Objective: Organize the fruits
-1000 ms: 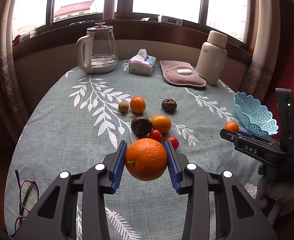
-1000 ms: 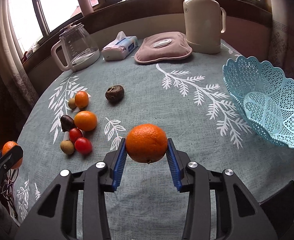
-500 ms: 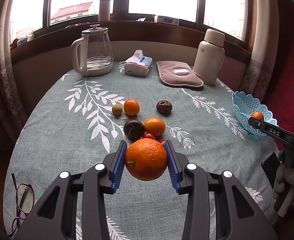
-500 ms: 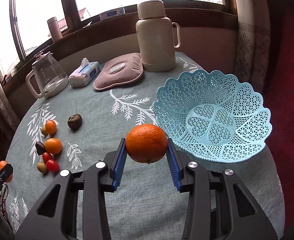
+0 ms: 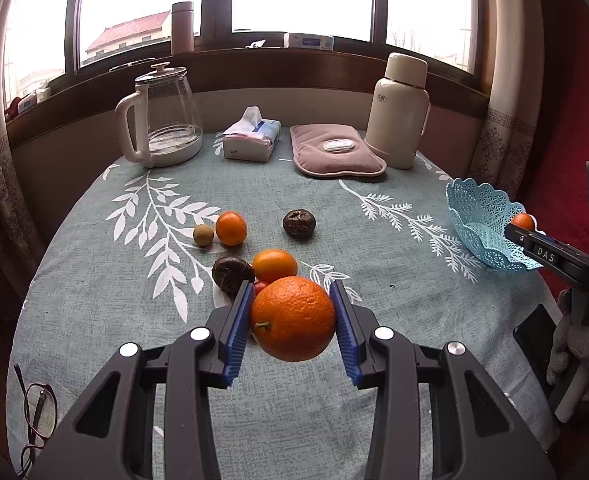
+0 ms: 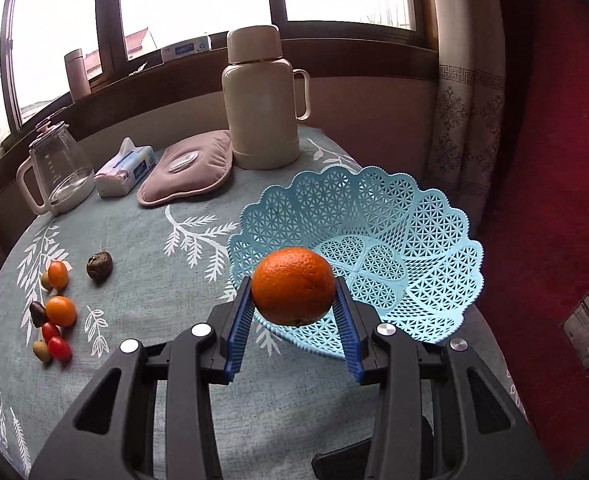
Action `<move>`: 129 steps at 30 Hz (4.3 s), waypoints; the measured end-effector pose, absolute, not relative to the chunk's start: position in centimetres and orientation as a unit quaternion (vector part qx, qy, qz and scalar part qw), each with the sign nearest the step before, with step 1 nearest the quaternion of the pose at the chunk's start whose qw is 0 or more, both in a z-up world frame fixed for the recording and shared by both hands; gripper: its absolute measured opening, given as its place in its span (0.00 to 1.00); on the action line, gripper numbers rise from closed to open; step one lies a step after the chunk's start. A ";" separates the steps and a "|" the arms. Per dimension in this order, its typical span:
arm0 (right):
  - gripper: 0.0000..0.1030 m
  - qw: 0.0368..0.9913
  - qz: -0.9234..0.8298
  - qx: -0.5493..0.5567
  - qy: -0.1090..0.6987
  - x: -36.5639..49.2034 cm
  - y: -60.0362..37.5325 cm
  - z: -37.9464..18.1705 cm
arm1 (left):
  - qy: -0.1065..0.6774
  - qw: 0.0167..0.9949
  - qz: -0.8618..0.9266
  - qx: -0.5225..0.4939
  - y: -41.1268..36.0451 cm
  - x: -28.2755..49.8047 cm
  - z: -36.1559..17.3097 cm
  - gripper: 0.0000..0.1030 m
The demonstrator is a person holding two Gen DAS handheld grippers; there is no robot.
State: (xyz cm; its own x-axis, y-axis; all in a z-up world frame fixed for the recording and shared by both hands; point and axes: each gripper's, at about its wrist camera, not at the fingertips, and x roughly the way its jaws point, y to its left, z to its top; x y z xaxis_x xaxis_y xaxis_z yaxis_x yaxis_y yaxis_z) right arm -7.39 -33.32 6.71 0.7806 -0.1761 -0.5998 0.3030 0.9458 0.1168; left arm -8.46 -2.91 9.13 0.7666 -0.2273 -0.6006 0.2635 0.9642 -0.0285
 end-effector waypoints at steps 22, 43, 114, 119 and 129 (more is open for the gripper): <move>0.58 0.918 -0.187 0.138 0.322 -6.9 -39.2 4.6 | 0.320 0.927 -0.184 0.065 -11.3 -7.3 9.1 0.38; 0.66 0.921 -0.221 0.200 0.250 -10.0 -42.9 8.3 | 0.344 0.906 -0.240 0.062 -19.6 -3.1 8.4 0.38; 0.67 0.919 -0.237 0.230 0.213 -12.2 -45.4 9.9 | 0.373 0.845 -0.360 0.130 -18.7 -9.8 9.1 0.60; 0.67 0.918 -0.239 0.228 0.219 -12.0 -45.3 9.6 | 0.426 0.815 -0.364 0.149 -17.0 -11.9 5.0 0.71; 0.67 0.923 -0.235 0.220 0.212 -12.4 -44.7 10.0 | 0.462 0.789 -0.373 0.156 -17.8 -13.7 0.9 0.39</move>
State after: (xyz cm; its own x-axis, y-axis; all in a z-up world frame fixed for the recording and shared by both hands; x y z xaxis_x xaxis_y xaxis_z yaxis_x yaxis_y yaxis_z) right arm -12.36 -44.70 10.02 0.8001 -0.3399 -0.4943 0.5266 0.7927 0.3073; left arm -13.66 -17.84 0.89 0.2954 -0.4449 -0.8455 0.7333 0.6728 -0.0979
